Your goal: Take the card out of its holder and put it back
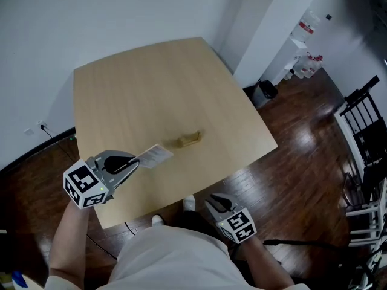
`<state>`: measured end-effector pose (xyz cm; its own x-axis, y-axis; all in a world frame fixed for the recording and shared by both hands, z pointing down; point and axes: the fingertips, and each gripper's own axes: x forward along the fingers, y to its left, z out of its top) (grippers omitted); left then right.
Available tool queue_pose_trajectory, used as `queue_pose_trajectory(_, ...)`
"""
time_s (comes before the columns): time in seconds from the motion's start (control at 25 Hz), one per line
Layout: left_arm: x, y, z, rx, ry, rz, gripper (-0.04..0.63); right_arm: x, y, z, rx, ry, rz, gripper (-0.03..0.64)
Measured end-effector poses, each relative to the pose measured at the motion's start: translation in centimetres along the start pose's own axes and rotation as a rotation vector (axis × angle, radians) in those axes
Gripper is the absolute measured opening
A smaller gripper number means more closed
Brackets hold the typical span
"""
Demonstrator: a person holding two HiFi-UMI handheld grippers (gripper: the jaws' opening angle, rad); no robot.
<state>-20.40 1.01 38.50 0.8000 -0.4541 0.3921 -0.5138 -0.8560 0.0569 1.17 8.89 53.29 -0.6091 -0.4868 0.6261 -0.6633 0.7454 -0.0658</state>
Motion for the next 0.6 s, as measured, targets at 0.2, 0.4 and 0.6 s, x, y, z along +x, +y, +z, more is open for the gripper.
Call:
queue_pose_trajectory(0.2,5.5,2.4,1.6,0.005,0.044,-0.026,0.017,0.0,-3.9,0.2,0.022,-0.011,0.012,0.095)
queue_pose_trajectory(0.4,10.4,5.3,1.6,-0.002,0.105,-0.047,0.017,0.5,-7.5,0.6,0.037,-0.018,0.028,0.094)
queue_pose_trajectory(0.6,14.6,7.9,1.2,-0.014,0.156,-0.054,0.017,0.8,-11.2,1.0,0.059,-0.033,0.032,0.094)
